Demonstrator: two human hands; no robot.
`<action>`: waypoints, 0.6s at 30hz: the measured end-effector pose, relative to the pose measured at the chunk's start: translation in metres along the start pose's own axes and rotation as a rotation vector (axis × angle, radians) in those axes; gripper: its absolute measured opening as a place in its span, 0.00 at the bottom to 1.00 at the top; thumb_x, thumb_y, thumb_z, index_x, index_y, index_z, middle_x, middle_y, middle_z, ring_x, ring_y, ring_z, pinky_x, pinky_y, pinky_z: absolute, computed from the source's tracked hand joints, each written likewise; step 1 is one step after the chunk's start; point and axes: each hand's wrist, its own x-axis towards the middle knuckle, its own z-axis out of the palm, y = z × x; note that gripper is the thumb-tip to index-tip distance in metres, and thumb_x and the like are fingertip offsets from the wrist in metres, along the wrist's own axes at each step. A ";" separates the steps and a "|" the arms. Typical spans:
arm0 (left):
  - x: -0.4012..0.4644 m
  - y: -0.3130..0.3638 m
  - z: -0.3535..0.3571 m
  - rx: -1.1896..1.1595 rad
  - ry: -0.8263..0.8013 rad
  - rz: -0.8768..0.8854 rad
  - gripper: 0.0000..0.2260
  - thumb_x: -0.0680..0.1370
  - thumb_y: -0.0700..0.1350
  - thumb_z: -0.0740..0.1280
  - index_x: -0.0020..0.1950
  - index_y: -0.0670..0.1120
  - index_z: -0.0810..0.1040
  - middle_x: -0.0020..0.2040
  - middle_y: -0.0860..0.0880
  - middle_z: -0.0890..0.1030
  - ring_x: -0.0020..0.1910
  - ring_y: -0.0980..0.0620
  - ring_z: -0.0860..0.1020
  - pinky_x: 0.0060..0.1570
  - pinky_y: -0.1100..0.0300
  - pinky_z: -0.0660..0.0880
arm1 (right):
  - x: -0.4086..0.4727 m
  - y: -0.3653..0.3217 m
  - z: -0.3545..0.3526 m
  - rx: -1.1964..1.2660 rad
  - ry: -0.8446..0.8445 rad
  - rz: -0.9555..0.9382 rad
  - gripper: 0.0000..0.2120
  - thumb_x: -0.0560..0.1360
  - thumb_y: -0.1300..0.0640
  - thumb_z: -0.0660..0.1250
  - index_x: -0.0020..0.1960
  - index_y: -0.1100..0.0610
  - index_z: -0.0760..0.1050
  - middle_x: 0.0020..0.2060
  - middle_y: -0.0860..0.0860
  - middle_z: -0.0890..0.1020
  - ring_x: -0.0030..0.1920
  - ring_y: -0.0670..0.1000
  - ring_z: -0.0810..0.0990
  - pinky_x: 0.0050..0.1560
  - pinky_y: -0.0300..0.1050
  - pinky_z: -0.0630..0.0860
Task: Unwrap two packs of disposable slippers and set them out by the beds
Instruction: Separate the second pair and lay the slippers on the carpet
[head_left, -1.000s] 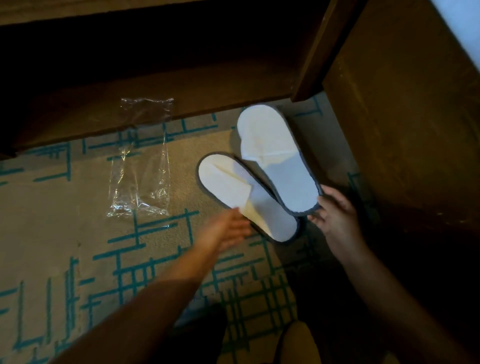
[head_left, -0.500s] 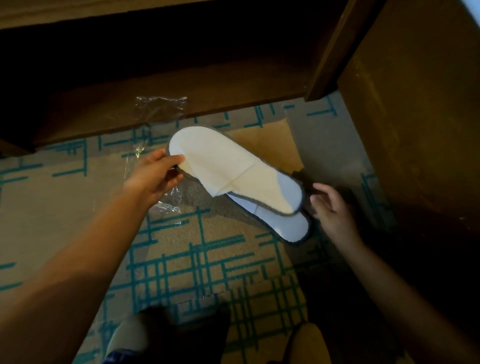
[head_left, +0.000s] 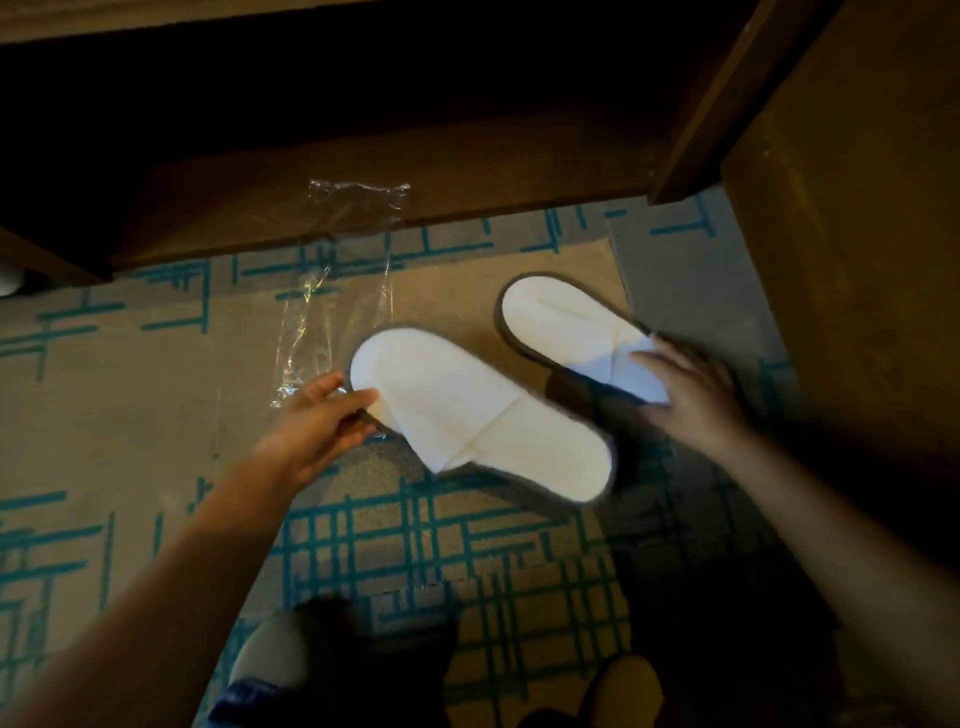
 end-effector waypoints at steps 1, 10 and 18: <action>0.000 -0.006 0.004 0.023 -0.006 -0.023 0.05 0.76 0.36 0.63 0.44 0.47 0.75 0.43 0.45 0.79 0.34 0.54 0.82 0.28 0.68 0.78 | 0.006 0.006 -0.004 -0.057 -0.023 -0.012 0.30 0.72 0.58 0.67 0.71 0.48 0.62 0.75 0.50 0.58 0.75 0.54 0.55 0.72 0.59 0.53; -0.016 -0.076 0.069 0.261 -0.091 -0.158 0.17 0.76 0.40 0.65 0.64 0.44 0.69 0.49 0.41 0.82 0.40 0.51 0.83 0.33 0.64 0.80 | 0.020 -0.034 -0.011 -0.026 0.021 -0.077 0.25 0.77 0.54 0.59 0.73 0.47 0.60 0.76 0.51 0.56 0.76 0.54 0.50 0.73 0.57 0.51; -0.043 -0.078 0.057 1.703 -0.184 0.825 0.36 0.72 0.57 0.61 0.74 0.57 0.43 0.77 0.42 0.48 0.76 0.41 0.51 0.71 0.41 0.58 | 0.006 -0.053 0.010 -0.122 -0.084 -0.245 0.29 0.77 0.44 0.54 0.74 0.41 0.45 0.77 0.48 0.42 0.76 0.54 0.38 0.73 0.59 0.45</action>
